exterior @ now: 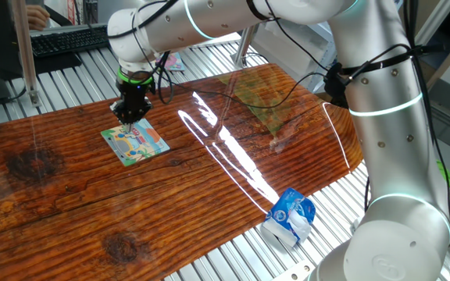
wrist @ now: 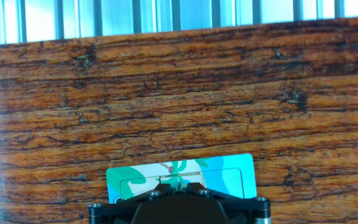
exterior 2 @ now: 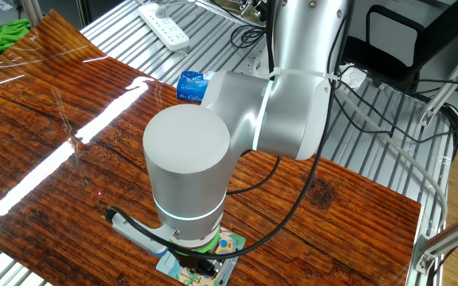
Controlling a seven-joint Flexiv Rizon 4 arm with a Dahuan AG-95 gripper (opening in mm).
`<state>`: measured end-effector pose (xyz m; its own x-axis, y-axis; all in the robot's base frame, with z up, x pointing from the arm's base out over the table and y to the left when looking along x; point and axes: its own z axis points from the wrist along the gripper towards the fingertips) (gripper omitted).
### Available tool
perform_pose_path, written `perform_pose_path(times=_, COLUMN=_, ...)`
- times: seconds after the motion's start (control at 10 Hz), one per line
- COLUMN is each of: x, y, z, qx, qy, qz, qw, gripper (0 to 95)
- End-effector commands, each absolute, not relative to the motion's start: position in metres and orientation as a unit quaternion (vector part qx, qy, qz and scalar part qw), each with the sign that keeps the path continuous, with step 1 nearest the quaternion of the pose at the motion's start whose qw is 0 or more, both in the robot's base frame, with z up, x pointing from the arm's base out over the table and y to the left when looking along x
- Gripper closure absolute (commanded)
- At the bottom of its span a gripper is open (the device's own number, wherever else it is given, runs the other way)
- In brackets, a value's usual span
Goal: Assemble one piece of a puzzle
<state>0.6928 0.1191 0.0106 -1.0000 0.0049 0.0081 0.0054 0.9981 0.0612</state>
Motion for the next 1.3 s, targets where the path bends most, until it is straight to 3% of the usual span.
perform_pose_path(times=0.1, x=0.693, y=0.120, z=0.008, qx=-0.002, qy=-1.000, qz=-0.031, qw=0.004, gripper=95.0)
perform_pose_path(times=0.5, x=0.689, y=0.121, z=0.000, qx=-0.005, qy=-0.999, qz=-0.032, qw=-0.013, gripper=95.0)
perform_pose_path(times=1.3, x=0.688, y=0.120, z=0.010, qx=-0.005, qy=-1.000, qz=-0.031, qw=0.002, gripper=95.0)
